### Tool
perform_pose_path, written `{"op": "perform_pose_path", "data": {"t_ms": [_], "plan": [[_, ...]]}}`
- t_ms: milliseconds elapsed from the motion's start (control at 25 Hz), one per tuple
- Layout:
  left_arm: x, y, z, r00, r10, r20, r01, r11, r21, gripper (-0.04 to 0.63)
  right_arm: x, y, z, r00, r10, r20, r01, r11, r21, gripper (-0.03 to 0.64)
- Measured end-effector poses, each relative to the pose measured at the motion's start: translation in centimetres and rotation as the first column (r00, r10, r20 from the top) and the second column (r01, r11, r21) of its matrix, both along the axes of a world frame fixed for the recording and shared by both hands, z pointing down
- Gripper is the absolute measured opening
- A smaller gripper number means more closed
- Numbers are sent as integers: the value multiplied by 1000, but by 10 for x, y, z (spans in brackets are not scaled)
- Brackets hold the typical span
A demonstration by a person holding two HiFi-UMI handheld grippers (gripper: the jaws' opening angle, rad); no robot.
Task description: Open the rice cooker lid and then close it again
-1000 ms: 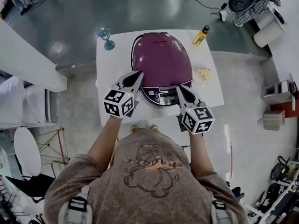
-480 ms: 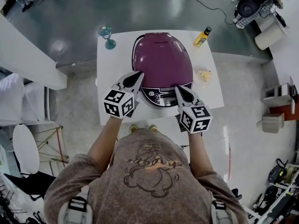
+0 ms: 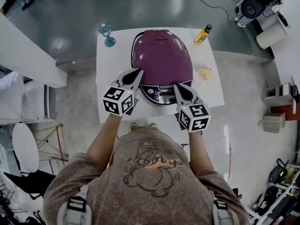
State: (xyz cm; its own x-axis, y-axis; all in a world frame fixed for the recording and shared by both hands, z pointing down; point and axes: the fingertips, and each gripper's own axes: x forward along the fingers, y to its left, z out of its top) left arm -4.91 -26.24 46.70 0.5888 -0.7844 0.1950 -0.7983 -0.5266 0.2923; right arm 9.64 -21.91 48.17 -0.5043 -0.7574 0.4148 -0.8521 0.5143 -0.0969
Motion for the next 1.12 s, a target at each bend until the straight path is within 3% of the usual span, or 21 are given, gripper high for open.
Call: {"op": "perform_pose_path", "data": {"t_ms": [560,920,1120], "plan": [[2,2,-5,1000,0,25,0,1000,7,21,-2,6,0,997,-17,-77,22,998,64,0],[1,-1,-5,1000,-6,22,7,1000,-12,21,-2,3,0,999,-20,-28,22,997,69,2],[-1,-5,-27,1000,-7,8,7,999,43,21,-2,4,0,1000,-18,-13,19,995,96,3]]}}
